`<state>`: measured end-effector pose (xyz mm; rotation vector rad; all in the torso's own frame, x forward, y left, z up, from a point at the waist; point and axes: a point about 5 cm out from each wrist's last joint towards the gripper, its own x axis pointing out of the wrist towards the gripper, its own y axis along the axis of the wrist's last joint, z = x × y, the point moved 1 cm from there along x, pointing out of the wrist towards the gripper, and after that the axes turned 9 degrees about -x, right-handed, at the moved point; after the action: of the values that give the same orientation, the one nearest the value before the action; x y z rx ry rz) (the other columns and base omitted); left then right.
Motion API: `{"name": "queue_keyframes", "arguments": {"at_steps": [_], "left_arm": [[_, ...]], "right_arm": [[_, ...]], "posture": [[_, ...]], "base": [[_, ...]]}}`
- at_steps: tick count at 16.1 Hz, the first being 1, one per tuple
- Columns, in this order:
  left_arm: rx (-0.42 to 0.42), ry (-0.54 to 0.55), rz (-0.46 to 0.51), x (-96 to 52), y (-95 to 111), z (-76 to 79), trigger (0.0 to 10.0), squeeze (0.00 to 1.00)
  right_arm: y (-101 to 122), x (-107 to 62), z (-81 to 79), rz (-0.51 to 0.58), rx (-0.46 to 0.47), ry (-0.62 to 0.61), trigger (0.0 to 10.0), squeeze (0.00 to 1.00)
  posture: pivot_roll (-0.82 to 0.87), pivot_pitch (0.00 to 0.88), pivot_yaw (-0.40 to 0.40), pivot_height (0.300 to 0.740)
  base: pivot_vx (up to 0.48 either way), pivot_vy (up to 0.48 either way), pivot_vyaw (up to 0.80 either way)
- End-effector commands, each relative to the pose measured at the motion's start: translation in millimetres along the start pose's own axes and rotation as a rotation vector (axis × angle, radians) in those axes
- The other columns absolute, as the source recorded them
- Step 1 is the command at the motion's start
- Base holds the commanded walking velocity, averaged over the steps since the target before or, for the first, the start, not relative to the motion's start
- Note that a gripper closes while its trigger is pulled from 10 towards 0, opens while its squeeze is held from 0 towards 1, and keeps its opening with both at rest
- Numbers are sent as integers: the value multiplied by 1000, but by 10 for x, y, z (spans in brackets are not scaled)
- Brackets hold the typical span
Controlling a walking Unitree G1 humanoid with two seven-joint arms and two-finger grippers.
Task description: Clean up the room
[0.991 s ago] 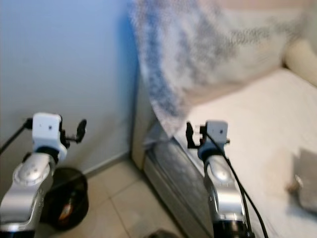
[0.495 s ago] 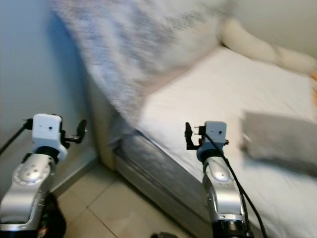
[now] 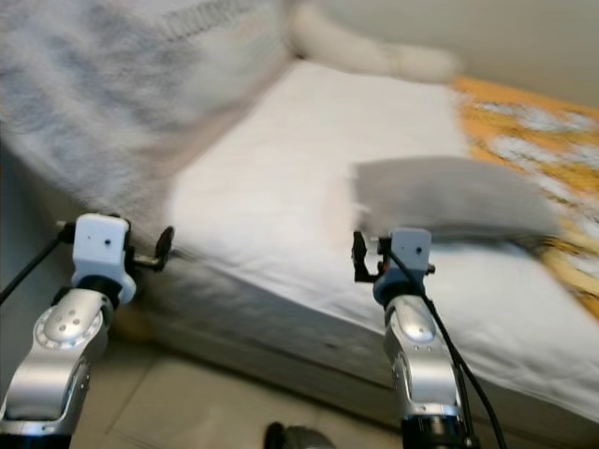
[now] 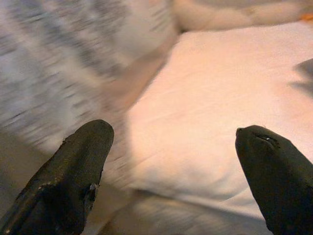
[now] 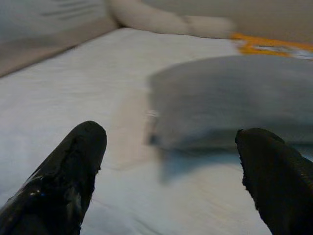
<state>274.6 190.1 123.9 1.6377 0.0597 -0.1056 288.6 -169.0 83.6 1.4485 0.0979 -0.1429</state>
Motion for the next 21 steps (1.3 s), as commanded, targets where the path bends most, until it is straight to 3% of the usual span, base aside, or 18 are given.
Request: {"name": "queue_keyframes", "arguments": {"at_steps": [1, 8, 10, 12, 13, 14, 18, 21], "left_arm": [[8, -12, 11, 11, 28, 31, 10000, 0], [9, 1, 15, 14, 36, 1, 10000, 0], [7, 4, 19, 18, 44, -6, 10000, 0], [-59, 22, 27, 23, 58, -16, 10000, 0], [-50, 23, 39, 24, 65, -3, 10000, 0], [-59, 20, 35, 26, 51, 16, 10000, 0], [-92, 11, 56, 44, 67, 69, 10000, 0], [-94, 5, 63, 57, 89, 61, 10000, 0]], "right_arm": [[46, 8, 58, 12, 5, -19, 10000, 0], [77, 25, 34, 2, 98, -7, 10000, 0], [104, 36, 54, 12, 52, -27, 10000, 0], [134, 49, 78, 35, -36, -54, 10000, 0], [177, 38, 94, 87, -51, -58, 10000, 0], [211, 45, 145, 117, -108, -133, 10000, 0], [200, 78, 51, 66, 36, 21, 10000, 0], [237, 101, 51, 104, -47, 3, 10000, 0]], "posture": [[48, 0, -85, 740], [43, 0, -77, 740], [43, 0, -77, 740], [37, 0, -79, 740], [27, 0, -77, 740], [25, 0, -77, 740], [19, 0, -80, 740], [23, 0, -80, 740]], "base": [[0, -330, 0], [0, -332, 0], [0, -323, 0], [0, 0, 0], [0, 0, 0], [0, 0, -800], [0, 0, -770], [0, 0, -696]]}}
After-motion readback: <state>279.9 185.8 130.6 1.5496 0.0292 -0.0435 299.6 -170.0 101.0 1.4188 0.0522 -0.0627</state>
